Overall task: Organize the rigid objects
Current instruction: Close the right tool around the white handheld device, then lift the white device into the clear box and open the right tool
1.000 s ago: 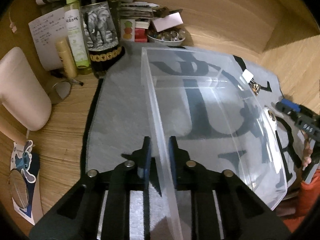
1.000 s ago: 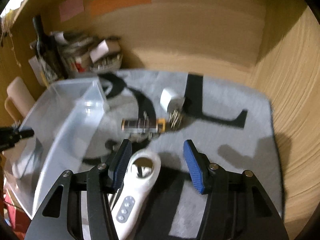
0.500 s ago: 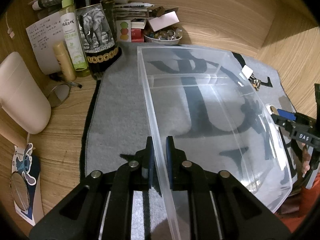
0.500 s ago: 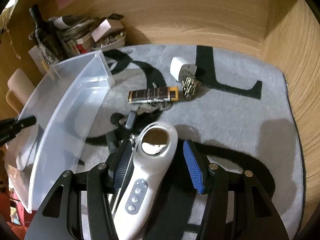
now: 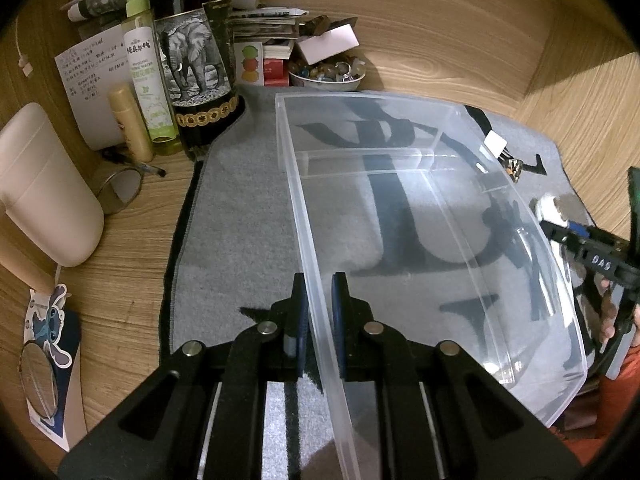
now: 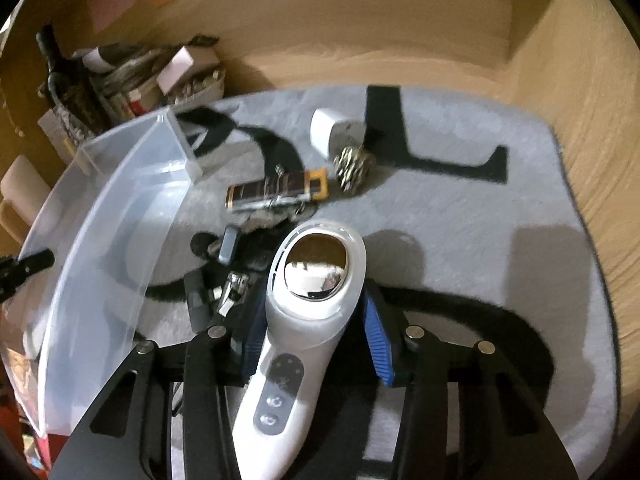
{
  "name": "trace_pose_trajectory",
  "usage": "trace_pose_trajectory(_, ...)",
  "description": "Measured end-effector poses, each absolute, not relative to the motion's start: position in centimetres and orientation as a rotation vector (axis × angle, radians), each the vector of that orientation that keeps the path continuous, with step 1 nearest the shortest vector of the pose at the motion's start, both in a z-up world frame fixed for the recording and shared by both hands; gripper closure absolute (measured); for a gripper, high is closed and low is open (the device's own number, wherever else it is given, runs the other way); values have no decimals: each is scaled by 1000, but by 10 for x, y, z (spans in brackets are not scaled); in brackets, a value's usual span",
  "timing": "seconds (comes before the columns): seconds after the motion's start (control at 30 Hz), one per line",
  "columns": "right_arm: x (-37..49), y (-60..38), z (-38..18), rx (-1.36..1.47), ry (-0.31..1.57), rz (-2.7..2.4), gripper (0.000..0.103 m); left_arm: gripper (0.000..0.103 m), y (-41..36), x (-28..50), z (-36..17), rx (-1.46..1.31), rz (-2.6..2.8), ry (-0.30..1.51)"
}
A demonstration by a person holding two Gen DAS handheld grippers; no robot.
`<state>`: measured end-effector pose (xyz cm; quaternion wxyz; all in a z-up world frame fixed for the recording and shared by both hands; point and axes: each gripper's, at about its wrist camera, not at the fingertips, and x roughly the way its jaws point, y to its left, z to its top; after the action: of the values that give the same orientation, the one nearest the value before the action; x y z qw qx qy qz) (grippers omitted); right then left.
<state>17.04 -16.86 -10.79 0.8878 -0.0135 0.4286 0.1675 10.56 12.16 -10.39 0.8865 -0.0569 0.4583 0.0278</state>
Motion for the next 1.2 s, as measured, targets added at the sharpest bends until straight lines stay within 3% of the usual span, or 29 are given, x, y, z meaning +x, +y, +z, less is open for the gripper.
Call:
trace_pose_trajectory(0.8,139,-136,3,1,511,449,65,91,119,105,-103,-94,73,933)
trace_pose_trajectory(1.2,125,-77,20,-32,458,597,65,91,119,105,-104,-90,63,932)
